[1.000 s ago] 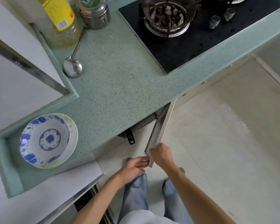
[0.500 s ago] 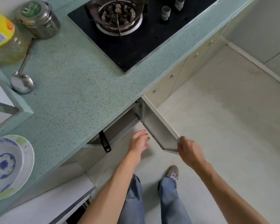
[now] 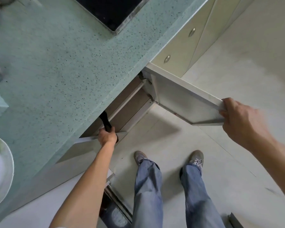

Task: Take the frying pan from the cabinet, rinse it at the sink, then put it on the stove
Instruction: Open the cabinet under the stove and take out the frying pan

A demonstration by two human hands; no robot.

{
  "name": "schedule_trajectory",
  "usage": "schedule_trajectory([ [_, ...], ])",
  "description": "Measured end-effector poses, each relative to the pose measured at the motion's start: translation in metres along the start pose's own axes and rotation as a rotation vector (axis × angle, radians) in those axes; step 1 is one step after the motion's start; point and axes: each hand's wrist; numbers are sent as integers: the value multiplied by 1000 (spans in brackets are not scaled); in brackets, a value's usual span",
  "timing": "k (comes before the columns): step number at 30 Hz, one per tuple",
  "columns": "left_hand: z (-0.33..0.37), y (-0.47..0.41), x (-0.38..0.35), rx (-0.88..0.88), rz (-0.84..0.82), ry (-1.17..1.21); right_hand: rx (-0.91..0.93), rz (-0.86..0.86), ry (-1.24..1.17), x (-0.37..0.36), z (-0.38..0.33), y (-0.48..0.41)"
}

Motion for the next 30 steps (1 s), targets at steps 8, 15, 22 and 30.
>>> schedule_trajectory([
  [8,29,34,-14,327,-493,612,21,99,-115,-15,1,5],
  [15,52,66,-40,371,-518,840,57,297,-259,-9,-33,21],
  [22,39,43,-36,397,-672,803,325,-589,-684,-47,-174,-4],
  [30,18,11,-10,648,-756,764,79,-791,-976,-85,-241,-44],
])
Point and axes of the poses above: each hand's wrist, its own y-axis away from the middle knuckle, its own x-axis out of the back of the hand, z = x × y, and after that the axes turned 13 degrees about y, right-handed
